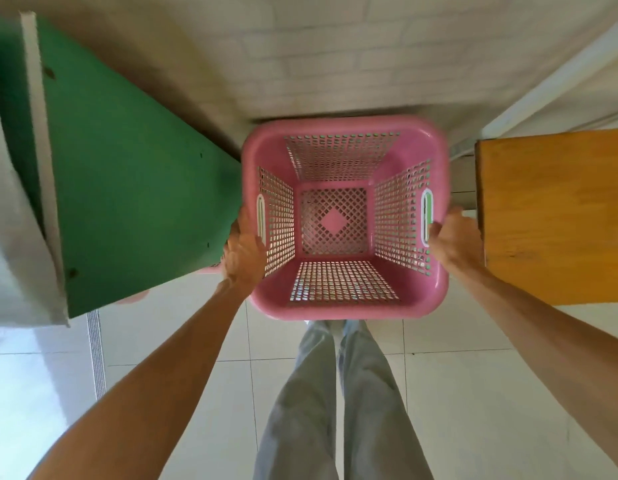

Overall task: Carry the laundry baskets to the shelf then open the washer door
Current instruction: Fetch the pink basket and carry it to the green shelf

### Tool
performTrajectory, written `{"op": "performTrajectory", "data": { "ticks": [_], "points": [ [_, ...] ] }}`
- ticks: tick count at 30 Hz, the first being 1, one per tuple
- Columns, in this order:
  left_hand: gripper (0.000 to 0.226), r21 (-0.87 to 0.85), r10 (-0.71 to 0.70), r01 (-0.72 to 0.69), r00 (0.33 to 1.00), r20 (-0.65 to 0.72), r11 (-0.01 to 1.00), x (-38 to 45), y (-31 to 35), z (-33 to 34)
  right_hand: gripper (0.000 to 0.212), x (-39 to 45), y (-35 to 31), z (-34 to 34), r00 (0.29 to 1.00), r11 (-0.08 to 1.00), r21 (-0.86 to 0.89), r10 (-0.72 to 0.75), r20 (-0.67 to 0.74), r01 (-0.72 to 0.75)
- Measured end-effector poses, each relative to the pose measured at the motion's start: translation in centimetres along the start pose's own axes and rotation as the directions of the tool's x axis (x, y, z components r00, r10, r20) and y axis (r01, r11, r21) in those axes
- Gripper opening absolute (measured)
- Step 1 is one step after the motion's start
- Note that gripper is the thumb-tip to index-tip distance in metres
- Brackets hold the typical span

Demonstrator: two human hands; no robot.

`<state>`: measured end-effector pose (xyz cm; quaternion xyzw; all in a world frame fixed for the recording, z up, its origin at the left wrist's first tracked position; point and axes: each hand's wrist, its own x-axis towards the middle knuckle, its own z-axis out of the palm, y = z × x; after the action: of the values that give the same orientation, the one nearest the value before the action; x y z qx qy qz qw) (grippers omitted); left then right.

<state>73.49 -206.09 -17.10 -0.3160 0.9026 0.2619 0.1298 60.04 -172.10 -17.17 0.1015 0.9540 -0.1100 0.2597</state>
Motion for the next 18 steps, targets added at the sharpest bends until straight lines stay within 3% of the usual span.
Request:
{"op": "performTrajectory", "data": {
  "ticks": [4, 8, 11, 16, 18],
  "points": [
    [0.076, -0.04, 0.073, -0.068, 0.988, 0.134, 0.997, -1.5, 0.7, -3.5, 0.047, -2.1, 0.0, -3.7, 0.981, 0.993, 0.083, -0.095, 0.169, 0.081],
    [0.056, -0.016, 0.123, -0.122, 0.967, 0.223, 0.992, -3.8, 4.1, -8.3, 0.05, -7.5, -1.6, -9.5, 0.961, 0.979, 0.127, -0.182, 0.21, 0.158],
    [0.058, 0.056, 0.215, -0.24, 0.934, 0.283, 0.969, -7.9, 8.7, -12.8, 0.05, -13.1, -2.4, -14.0, 0.955, 0.966, 0.219, -0.188, 0.23, 0.138],
    [0.074, 0.224, 0.389, -0.491, 0.84, 0.379, 0.842, -14.3, 15.7, -17.8, 0.068, -21.1, -1.1, -18.0, 0.975, 0.961, 0.274, -0.019, 0.222, -0.044],
    [0.083, 0.271, 0.411, -0.56, 0.793, 0.449, 0.783, -15.6, 17.9, -19.1, 0.09, -22.4, 1.5, -18.1, 0.971, 0.956, 0.274, 0.039, 0.234, -0.104]
  ]
}}
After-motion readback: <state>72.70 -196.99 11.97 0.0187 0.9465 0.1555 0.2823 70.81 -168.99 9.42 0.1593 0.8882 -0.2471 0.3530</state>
